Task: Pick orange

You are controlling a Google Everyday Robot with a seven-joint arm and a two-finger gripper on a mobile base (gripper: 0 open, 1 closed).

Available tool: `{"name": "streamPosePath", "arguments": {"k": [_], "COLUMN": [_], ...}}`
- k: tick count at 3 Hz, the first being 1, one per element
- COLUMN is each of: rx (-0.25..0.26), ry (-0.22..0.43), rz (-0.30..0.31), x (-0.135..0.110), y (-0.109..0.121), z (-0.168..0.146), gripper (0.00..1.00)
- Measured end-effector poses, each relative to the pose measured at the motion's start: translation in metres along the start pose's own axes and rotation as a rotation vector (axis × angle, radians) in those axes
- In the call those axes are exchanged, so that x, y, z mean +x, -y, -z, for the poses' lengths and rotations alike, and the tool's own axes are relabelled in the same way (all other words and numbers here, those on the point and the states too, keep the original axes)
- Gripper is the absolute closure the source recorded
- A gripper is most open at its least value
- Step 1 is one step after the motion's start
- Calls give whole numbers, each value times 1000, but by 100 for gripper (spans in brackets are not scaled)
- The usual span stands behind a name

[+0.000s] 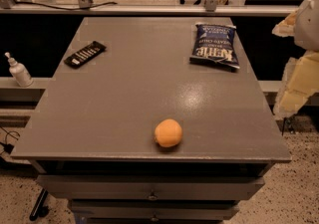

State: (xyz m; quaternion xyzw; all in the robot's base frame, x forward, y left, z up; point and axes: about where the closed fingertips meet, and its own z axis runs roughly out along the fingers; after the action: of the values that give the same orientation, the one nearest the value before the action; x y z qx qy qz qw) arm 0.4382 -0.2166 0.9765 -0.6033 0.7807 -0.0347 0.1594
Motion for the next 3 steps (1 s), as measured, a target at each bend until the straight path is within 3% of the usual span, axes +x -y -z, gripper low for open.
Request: {"name": "streamPosePath", "arguments": {"k": [1, 2, 3], "rx": [2, -28, -58], "ry": [5, 78, 205], "rz": [-1, -12, 17], "x": [-1, -13, -44], "y": [0, -9, -33], "z": [0, -10, -25], "gripper": [0, 0, 0]}}
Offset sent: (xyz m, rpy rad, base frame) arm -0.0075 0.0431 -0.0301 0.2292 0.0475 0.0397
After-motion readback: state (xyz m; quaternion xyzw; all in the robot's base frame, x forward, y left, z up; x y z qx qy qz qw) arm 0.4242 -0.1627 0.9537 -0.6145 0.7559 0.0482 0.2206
